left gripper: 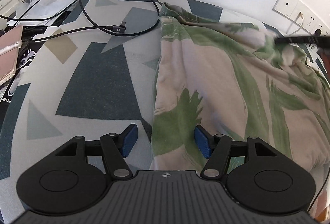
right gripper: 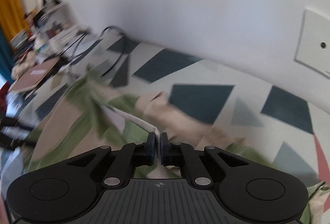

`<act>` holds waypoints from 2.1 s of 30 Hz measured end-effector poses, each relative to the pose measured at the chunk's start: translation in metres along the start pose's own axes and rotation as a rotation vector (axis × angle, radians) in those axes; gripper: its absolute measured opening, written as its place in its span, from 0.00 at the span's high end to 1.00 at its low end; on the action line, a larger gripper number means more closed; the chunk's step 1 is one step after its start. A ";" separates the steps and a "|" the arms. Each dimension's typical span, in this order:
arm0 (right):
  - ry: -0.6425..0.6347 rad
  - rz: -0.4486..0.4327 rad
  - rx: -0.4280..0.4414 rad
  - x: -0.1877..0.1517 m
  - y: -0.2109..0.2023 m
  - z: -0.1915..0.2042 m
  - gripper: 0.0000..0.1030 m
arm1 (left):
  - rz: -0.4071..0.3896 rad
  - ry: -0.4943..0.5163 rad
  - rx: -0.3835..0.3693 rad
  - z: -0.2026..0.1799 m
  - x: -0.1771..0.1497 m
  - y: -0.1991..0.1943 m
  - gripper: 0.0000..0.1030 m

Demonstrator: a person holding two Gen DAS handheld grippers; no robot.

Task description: Fold clothes

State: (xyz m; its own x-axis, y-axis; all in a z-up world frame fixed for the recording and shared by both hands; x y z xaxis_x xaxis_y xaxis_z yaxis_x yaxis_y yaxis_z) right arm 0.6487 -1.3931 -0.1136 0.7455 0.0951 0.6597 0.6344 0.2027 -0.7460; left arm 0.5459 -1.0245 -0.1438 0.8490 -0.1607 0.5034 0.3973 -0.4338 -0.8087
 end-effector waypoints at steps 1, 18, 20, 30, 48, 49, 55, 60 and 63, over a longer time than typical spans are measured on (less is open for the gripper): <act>0.027 -0.013 -0.021 0.005 0.002 -0.005 0.97 | -0.001 -0.002 -0.001 0.001 0.000 0.000 0.39; 0.111 -0.070 -0.146 -0.021 -0.031 -0.070 0.57 | -0.010 0.002 0.032 0.001 -0.004 -0.002 0.39; 0.056 -0.073 -0.145 -0.031 -0.035 -0.066 0.56 | -0.006 0.010 0.043 0.000 -0.004 -0.001 0.39; 0.022 -0.004 -0.254 -0.030 0.008 -0.059 0.98 | -0.003 -0.024 0.077 -0.003 -0.002 0.001 0.38; 0.645 -0.399 -0.446 -0.094 -0.194 -0.105 0.60 | -0.030 -0.372 -0.039 0.027 -0.020 -0.042 0.37; 0.675 -0.408 -0.454 -0.108 -0.208 -0.103 0.59 | -0.038 -0.408 -0.062 0.029 -0.022 -0.047 0.37; 0.859 -0.405 -0.510 -0.195 -0.272 -0.083 0.51 | -0.051 -0.639 -0.195 0.035 -0.041 -0.048 0.37; 1.075 -0.272 -0.419 -0.265 -0.264 -0.051 0.50 | -0.073 -0.700 -0.244 0.021 -0.049 -0.037 0.37; 1.125 -0.201 -0.368 -0.284 -0.246 -0.021 0.50 | -0.091 -0.747 -0.259 0.015 -0.051 -0.029 0.37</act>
State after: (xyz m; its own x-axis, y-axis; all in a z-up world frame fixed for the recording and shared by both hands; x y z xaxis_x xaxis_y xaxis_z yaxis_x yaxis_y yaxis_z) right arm 0.2853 -1.4908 -0.1195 0.2710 -0.8482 0.4551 0.6435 -0.1919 -0.7410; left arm 0.4961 -0.9905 -0.1511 0.8625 0.4825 0.1525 0.4606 -0.6237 -0.6315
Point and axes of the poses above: each gripper's, at about its wrist camera, not at the fingertips, and y roughly the way its jaws point, z to its left, x to its top, the point moved 3 cm from there along y, roughly the way its jaws point, and after that the axes turned 11 degrees about -x, right-handed, at the moved point
